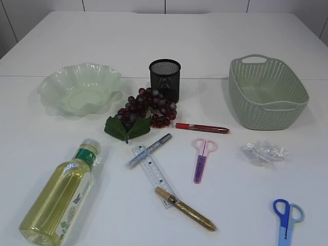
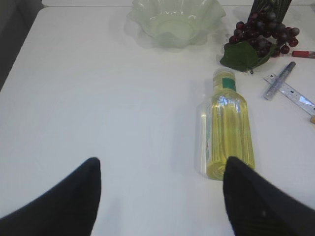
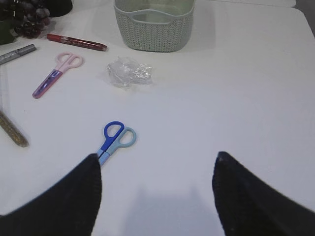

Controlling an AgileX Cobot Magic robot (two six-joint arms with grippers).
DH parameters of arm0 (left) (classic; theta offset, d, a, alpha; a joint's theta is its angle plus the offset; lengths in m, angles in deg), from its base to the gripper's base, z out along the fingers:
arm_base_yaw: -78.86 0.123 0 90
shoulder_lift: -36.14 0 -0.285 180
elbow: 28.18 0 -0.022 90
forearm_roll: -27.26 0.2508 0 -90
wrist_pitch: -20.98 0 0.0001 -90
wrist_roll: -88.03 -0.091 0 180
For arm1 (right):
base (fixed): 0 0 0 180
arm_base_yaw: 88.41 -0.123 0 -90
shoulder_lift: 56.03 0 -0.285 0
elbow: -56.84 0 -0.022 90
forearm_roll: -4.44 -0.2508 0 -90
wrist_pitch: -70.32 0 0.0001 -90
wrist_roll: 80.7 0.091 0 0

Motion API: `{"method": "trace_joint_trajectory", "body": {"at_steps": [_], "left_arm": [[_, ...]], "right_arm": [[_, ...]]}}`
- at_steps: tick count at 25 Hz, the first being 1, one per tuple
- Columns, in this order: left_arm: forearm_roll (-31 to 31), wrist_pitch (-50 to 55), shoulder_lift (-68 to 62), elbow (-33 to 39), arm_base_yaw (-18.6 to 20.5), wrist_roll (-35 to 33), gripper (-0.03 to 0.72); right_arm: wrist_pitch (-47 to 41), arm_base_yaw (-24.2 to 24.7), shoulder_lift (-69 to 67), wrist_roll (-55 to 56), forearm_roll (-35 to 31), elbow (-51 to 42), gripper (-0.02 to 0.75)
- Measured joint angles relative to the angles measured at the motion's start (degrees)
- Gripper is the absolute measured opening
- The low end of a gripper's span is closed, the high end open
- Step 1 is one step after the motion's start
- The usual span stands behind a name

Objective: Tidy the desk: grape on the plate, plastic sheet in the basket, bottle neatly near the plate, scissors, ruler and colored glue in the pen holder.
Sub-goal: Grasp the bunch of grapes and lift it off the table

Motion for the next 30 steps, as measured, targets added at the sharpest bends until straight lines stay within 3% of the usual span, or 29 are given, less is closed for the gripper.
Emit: {"method": "trace_joint_trajectory", "body": {"at_steps": [30], "left_arm": [[0.0,0.0,0.0,0.0,0.0,0.0,0.561]], "right_arm": [[0.0,0.0,0.0,0.1,0.5,0.0,0.545]]}}
